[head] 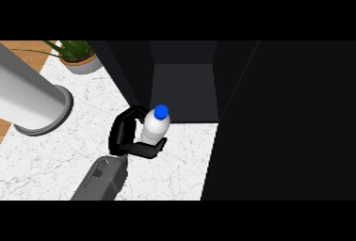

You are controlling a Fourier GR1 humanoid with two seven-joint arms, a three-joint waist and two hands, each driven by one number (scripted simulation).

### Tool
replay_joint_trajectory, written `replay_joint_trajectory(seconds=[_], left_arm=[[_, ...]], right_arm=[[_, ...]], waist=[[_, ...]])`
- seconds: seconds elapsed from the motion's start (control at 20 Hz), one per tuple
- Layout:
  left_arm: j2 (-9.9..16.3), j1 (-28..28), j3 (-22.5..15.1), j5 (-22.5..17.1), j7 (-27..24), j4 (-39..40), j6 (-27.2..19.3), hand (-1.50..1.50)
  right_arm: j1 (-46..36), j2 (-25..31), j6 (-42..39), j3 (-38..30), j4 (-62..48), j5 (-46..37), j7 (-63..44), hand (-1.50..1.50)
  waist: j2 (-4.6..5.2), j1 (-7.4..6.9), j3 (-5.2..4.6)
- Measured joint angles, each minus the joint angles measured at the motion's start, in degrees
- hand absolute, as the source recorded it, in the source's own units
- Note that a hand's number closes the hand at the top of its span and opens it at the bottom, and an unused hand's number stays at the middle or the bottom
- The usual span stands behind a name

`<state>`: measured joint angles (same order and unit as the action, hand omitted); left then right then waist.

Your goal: Pick up the bottled water, place it into the cabinet and close the cabinet

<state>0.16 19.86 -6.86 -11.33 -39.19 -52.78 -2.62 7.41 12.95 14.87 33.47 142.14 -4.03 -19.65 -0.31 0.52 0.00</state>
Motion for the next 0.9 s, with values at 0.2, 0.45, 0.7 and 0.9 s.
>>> replay_joint_trajectory(seconds=[0.2,0.45,0.7,0.9], left_arm=[[-0.09,1.12,-4.06,-3.34,5.88,-5.50,-4.39,1.50],[-0.14,4.97,-10.06,-7.42,10.75,-8.87,-12.84,1.50],[-0.15,10.87,-13.18,-8.57,15.10,-8.04,-19.66,1.50],[-0.15,15.47,-14.30,-9.75,17.18,-4.89,-23.30,1.50]], right_arm=[[0.09,0.11,0.71,0.72,-0.06,-0.30,0.31,-1.50],[1.44,1.05,0.95,1.27,-0.02,-0.41,1.60,-1.50],[2.32,2.46,0.35,-0.36,0.25,-0.02,2.78,-1.50],[4.18,2.98,0.37,-0.34,0.37,0.28,4.33,-1.50]], waist=[[0.04,-0.03,0.00],[0.11,0.38,-0.01],[0.21,0.46,0.00],[0.27,0.64,0.00]])
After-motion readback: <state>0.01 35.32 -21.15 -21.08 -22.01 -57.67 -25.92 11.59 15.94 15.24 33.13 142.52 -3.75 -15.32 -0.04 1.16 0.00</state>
